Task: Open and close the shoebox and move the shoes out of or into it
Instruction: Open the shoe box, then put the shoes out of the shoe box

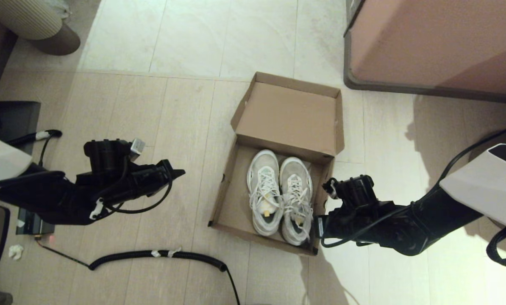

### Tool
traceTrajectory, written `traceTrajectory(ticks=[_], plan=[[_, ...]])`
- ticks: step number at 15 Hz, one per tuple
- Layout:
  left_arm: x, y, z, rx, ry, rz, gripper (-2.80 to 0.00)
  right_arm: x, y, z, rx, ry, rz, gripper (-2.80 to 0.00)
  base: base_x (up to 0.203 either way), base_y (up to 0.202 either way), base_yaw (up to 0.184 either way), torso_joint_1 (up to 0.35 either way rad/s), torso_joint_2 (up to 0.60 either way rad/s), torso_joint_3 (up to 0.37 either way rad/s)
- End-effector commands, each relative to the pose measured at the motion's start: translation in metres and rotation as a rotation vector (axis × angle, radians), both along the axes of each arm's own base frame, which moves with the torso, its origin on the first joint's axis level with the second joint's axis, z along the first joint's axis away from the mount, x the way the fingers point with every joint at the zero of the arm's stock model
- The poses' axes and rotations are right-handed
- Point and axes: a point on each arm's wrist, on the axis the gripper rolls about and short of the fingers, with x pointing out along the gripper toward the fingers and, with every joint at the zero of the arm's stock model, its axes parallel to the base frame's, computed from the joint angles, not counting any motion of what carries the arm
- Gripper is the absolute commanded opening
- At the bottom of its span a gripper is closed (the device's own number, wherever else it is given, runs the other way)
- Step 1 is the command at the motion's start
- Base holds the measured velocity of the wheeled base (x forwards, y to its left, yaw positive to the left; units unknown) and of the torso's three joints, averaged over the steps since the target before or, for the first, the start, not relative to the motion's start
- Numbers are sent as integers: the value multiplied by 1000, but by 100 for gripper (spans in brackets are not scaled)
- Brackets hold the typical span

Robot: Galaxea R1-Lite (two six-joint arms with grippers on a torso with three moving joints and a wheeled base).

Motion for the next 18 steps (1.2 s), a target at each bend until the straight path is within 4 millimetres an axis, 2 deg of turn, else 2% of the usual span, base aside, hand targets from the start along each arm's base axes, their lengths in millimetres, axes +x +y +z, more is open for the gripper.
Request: traceTrajectory(ticks=[1, 7, 10, 13, 18], plan=[[0, 0, 8, -8, -27, 1, -280, -3, 1, -13, -30, 28, -10, -280, 0, 0, 0, 0, 0, 0], [-5, 1, 31, -43, -107, 6, -280, 16, 10, -49, -18, -85, -13, -280, 0, 0, 0, 0, 0, 0], [-5, 1, 35, -46, -120, 5, -280, 13, 4, -53, -61, -80, 2, -280, 0, 0, 0, 0, 0, 0], [-6, 1, 37, -47, -127, 4, -280, 10, -12, -58, -121, -53, -26, -280, 0, 0, 0, 0, 0, 0], [-10, 1, 43, -53, -137, 6, -280, 30, -30, -52, -115, -81, -89, -280, 0, 0, 0, 0, 0, 0]])
